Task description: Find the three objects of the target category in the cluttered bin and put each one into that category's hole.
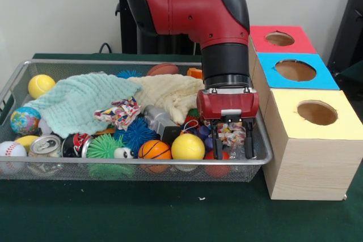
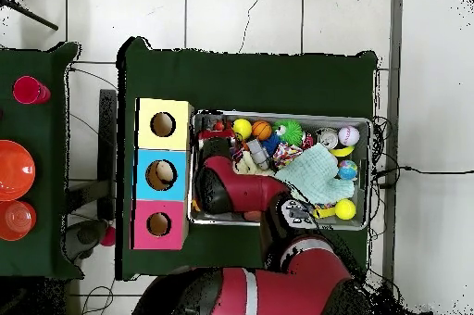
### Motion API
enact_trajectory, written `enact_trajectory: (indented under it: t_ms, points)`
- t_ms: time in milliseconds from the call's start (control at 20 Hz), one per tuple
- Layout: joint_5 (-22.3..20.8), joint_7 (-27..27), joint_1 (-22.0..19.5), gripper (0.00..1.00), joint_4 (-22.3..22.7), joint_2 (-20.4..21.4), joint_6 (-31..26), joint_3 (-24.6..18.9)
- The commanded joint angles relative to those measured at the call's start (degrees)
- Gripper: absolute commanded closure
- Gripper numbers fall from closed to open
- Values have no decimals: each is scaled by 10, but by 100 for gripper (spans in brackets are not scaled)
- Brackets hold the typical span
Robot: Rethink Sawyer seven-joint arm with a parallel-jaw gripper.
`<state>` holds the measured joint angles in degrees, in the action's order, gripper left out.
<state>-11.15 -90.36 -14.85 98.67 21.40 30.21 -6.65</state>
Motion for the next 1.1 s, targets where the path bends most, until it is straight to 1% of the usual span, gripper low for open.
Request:
enact_trajectory:
  t_ms: [50,300,750,900,1100]
  points:
    - [-1,-99,-33,0,-4,-12,-131,-59]
    - [13,-104,-39,0,10,-2,-163,-69]
    - [25,-137,-79,0,44,15,-191,-127]
    - [27,-140,-87,0,50,17,-191,-139]
    - [22,-140,-95,0,53,14,-176,-151]
